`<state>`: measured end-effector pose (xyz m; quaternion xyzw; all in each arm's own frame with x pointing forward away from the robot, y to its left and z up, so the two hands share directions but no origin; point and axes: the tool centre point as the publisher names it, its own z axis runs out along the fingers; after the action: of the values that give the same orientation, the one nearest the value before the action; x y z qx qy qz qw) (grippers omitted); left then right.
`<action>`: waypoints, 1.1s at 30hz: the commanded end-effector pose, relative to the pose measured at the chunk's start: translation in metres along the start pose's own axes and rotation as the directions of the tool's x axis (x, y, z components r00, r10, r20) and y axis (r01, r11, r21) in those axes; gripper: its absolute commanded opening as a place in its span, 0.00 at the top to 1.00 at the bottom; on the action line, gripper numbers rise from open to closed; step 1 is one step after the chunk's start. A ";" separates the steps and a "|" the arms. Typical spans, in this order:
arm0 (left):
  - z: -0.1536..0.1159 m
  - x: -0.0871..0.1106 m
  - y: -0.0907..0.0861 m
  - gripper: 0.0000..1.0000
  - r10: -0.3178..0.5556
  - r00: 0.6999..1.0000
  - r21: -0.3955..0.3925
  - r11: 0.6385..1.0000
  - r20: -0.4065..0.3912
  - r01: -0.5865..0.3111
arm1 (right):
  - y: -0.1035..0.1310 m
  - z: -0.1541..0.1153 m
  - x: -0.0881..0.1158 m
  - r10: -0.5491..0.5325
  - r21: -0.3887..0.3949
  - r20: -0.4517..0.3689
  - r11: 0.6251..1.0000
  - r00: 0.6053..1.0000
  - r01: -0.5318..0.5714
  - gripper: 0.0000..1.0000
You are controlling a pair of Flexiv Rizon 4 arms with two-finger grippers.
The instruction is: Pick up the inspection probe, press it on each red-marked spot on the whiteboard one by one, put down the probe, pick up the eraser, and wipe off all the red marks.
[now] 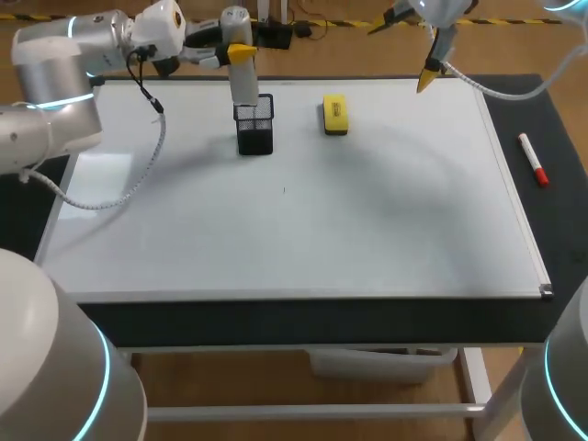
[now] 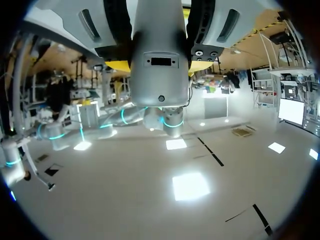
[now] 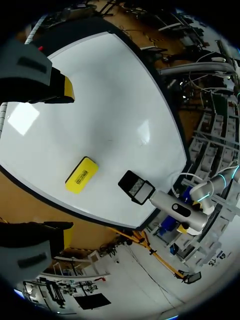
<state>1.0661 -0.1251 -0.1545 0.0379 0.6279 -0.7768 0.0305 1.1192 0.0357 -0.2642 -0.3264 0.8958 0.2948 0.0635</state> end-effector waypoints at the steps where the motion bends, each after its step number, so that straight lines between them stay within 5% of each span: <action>1: 0.003 0.005 0.001 1.00 0.001 1.000 0.001 1.000 0.017 -0.001 | 0.000 -0.001 -0.001 -0.002 0.003 -0.005 1.000 1.000 0.002 0.00; 33: 0.002 0.001 0.030 1.00 0.013 1.000 0.013 1.000 -0.003 -0.013 | 0.000 -0.001 -0.001 -0.002 0.003 -0.005 1.000 1.000 0.002 0.00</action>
<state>1.0614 -0.1324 -0.1791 0.0380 0.6258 -0.7781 0.0391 1.1193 0.0356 -0.2642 -0.3264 0.8958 0.2950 0.0634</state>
